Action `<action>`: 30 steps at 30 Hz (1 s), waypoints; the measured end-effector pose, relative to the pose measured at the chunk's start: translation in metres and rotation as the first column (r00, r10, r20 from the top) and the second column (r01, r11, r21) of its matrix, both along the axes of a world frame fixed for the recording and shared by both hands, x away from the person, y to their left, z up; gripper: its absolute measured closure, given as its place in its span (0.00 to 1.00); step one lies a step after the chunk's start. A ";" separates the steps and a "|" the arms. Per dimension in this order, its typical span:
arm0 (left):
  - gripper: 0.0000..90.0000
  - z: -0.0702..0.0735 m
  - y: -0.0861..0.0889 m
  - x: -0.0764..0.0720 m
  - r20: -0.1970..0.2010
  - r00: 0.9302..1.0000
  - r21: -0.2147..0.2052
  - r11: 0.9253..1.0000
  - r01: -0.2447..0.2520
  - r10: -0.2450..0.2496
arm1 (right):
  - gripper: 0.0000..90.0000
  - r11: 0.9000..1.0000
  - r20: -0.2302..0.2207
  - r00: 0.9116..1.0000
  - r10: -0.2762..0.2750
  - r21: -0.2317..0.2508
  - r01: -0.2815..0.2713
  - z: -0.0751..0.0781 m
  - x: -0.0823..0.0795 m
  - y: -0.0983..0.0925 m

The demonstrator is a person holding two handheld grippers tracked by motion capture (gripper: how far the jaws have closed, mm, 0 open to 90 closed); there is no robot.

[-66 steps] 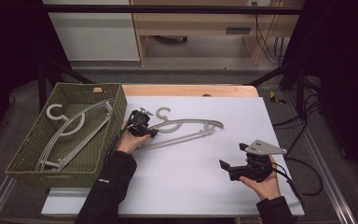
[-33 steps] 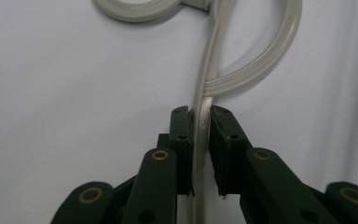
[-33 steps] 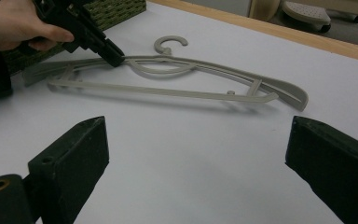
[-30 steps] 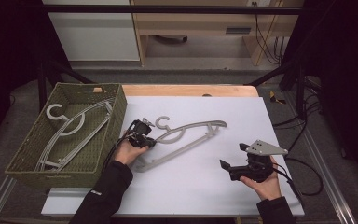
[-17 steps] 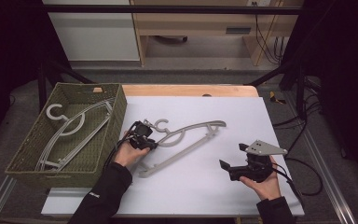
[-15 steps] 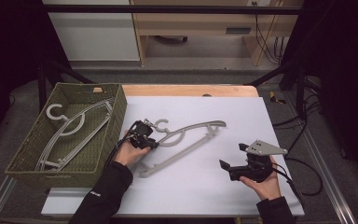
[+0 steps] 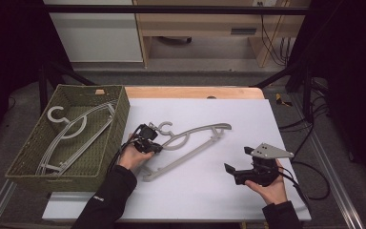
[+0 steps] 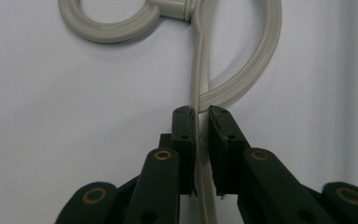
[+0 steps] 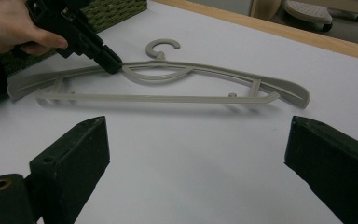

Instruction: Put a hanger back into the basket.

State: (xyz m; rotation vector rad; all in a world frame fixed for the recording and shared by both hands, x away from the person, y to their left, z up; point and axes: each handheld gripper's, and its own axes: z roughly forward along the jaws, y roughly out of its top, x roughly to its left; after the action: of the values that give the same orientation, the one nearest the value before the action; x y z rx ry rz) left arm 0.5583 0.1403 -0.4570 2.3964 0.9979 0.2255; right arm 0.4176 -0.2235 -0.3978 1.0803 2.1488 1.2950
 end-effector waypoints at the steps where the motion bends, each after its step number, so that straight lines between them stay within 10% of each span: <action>1: 0.90 0.000 0.000 0.000 -0.001 1.000 0.003 1.000 0.003 -0.003 | 0.08 1.000 0.001 1.000 0.000 0.001 0.000 0.000 0.000 0.000; 11: 0.78 0.003 0.003 -0.004 -0.038 0.999 0.027 0.999 0.037 -0.036 | 0.08 1.000 0.006 1.000 0.000 0.000 0.000 0.001 0.000 -0.001; 30: 0.90 0.004 -0.006 -0.011 -0.015 1.000 0.101 0.995 -0.012 0.014 | 0.07 1.000 0.003 1.000 0.005 -0.001 -0.005 0.001 0.000 0.000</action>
State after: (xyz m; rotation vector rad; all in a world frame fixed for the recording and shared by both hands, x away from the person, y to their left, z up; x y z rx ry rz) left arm 0.5475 0.1339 -0.4531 2.4864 1.0323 0.2684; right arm 0.4173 -0.2235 -0.3971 1.0733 2.1512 1.2961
